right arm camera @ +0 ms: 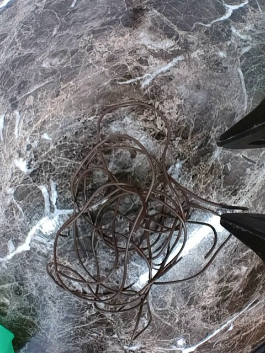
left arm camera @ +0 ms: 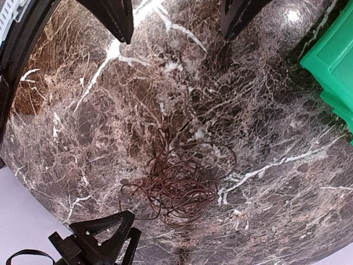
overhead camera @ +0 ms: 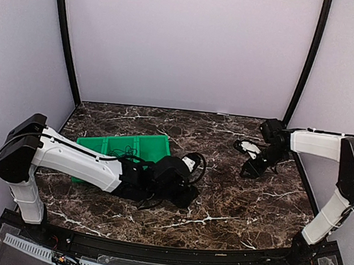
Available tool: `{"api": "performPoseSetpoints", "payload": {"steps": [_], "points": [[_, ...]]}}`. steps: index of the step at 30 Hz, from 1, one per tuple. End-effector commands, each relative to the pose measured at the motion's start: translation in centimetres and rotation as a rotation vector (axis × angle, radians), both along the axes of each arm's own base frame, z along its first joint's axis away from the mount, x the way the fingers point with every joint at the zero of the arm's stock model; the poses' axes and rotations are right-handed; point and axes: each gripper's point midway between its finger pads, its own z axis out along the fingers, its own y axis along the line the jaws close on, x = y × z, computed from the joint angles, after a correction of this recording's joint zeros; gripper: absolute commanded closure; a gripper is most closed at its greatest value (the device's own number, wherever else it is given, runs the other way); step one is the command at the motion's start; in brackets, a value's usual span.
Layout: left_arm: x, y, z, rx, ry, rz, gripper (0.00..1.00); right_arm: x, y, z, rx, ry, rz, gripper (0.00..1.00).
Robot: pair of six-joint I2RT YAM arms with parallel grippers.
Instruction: Untangle the cables
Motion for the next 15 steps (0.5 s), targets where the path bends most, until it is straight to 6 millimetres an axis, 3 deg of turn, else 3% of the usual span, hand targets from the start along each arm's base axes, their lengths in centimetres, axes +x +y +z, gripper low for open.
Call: {"api": "performPoseSetpoints", "payload": {"steps": [1,4,8,11,13,15], "points": [[0.4,-2.4,3.8,-0.112,-0.042,-0.033,0.44,-0.6,0.2,-0.6,0.022,0.048,-0.011,0.59],[0.6,-2.5,4.0,-0.110,-0.051,-0.026,0.43,-0.8,0.4,-1.1,0.034,0.070,-0.010,0.71],[1.0,-2.5,4.0,-0.111,-0.070,-0.011,0.42,-0.9,0.7,-0.4,0.050,0.072,0.000,1.00],[1.7,-2.6,4.5,-0.118,-0.113,0.010,0.37,-1.3,1.0,2.5,0.080,0.026,0.030,1.00],[2.7,-2.3,5.2,-0.131,-0.152,0.071,0.23,-2.0,1.5,5.3,0.121,-0.026,0.068,1.00],[3.0,-2.8,6.1,-0.151,-0.209,0.043,0.19,-2.9,1.8,8.4,0.156,-0.098,0.113,1.00]]}}
